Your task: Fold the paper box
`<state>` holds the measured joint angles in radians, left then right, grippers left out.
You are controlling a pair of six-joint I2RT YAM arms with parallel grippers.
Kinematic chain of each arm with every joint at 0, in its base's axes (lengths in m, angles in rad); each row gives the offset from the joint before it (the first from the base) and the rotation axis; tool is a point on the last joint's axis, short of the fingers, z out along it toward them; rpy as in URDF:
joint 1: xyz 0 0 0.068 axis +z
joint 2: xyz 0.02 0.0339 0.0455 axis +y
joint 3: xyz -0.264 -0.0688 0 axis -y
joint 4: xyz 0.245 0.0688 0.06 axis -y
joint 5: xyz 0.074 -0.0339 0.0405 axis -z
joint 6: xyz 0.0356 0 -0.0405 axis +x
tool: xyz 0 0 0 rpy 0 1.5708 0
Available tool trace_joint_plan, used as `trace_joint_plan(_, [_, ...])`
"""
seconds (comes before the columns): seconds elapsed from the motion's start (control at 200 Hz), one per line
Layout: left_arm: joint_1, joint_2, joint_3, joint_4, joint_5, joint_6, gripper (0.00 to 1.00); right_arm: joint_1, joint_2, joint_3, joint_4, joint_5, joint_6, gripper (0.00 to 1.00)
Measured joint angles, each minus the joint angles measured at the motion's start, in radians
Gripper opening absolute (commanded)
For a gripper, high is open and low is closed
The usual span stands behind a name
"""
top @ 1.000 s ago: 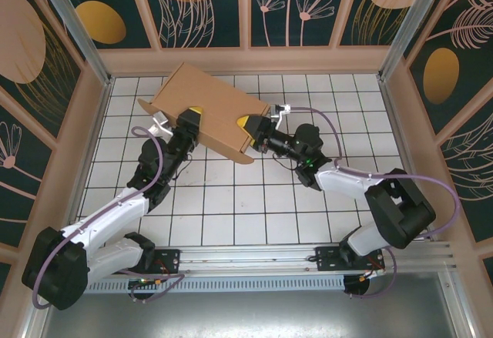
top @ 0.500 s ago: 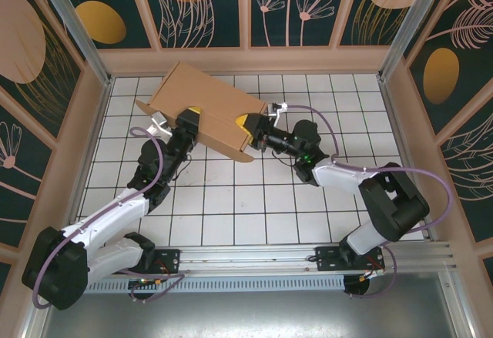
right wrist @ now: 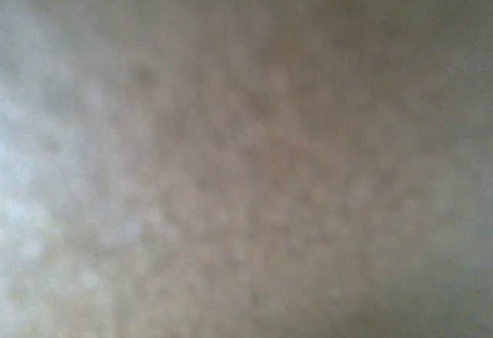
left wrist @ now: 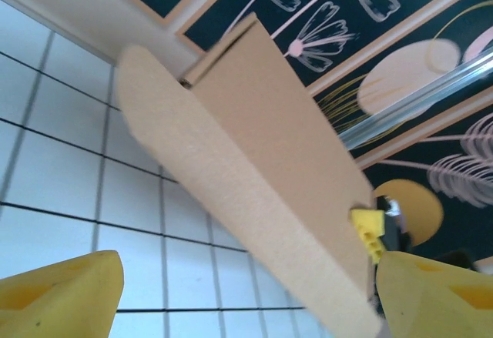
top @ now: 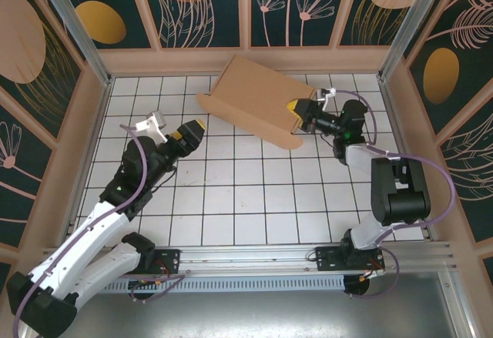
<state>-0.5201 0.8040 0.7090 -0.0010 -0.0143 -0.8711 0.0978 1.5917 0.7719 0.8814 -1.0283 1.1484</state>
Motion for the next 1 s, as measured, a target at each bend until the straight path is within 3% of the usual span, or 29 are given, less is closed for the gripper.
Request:
trace_joint_plan(0.135, [0.003,0.005,0.111,-0.161,-0.032,0.09,0.85,-0.013,-0.068,0.005,-0.151,-0.007,-0.098,0.2])
trace_joint_plan(0.26, [0.025,0.097,0.226,-0.208,0.01,0.101,0.85,-0.011,-0.117,0.0,-0.193,-0.025,-0.114,0.21])
trace_joint_plan(0.545, [0.155,0.336,0.29,-0.224,0.307,0.084,0.86,-0.011,-0.191,-0.092,-0.201,-0.066,-0.092,0.27])
trace_joint_plan(0.811, [0.156,0.288,0.295,-0.269,0.209,0.221,0.86,0.005,-0.224,-0.108,-0.323,-0.058,-0.146,0.36])
trace_joint_plan(1.001, [0.156,0.216,0.225,-0.262,0.133,0.245,0.84,0.11,-0.13,-0.187,-0.349,-0.016,-0.201,0.37])
